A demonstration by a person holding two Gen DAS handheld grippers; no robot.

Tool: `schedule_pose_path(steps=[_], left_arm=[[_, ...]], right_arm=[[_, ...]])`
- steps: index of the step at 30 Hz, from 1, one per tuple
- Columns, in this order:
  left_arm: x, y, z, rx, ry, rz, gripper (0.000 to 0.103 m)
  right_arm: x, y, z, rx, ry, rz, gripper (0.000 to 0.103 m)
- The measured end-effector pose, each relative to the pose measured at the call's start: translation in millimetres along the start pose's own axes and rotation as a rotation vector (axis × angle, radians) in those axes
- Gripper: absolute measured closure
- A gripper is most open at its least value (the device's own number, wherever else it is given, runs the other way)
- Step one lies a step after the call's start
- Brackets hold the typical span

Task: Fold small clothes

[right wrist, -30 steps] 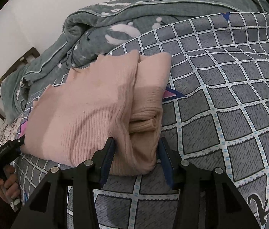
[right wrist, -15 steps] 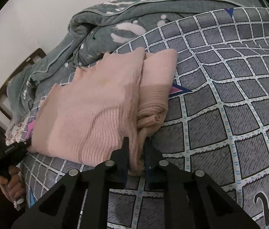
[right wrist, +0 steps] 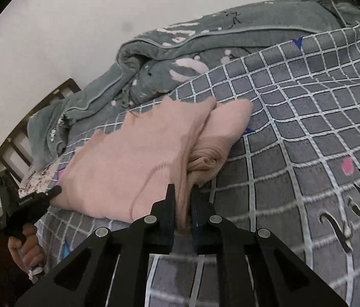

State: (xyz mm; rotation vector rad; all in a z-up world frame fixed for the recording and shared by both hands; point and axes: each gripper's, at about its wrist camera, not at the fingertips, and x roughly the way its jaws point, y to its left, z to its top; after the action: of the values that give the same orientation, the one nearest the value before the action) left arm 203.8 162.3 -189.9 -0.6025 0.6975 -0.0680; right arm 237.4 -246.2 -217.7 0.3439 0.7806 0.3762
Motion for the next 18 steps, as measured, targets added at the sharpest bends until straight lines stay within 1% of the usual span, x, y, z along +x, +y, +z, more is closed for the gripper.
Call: schedule_pose_path(steps=[4,7,11,13,15,16,17,18], left_arm=[[-28,2,-21,-0.012,0.008,-0.031,0.09],[-51,-1,-35,0.024,0.001,-0.033,0.09],[-76,12,-64,-0.006,0.02,-0.07,0.09],[-81,15,-73,0.004,0.035,-0.065,0.09],[-82,13,-75,0.028,0.041,-0.052,0.088],[-81,12,-75,0.039,0.044,-0.038,0.085],[-80,11,-73,0.048,0.044,-0.018,0.084],[-80,12,-71,0.046,0.04,0.002,0.081]], right_arm=[[-35,9,-13,-0.043,-0.055,0.002,0.093],[-59,11,-28,-0.045,-0.072,0.013,0.093],[-83,8,-53,-0.036,-0.081,0.007,0.093],[-92,5,-67,-0.021,-0.07,0.003,0.093],[-94,3,-80,-0.01,-0.045,-0.011,0.092],[-93,4,-84,-0.021,-0.027,-0.046,0.09],[-93,5,-85,-0.03,-0.022,-0.074,0.087],[-94,7,-85,-0.036,-0.027,-0.099,0.087]])
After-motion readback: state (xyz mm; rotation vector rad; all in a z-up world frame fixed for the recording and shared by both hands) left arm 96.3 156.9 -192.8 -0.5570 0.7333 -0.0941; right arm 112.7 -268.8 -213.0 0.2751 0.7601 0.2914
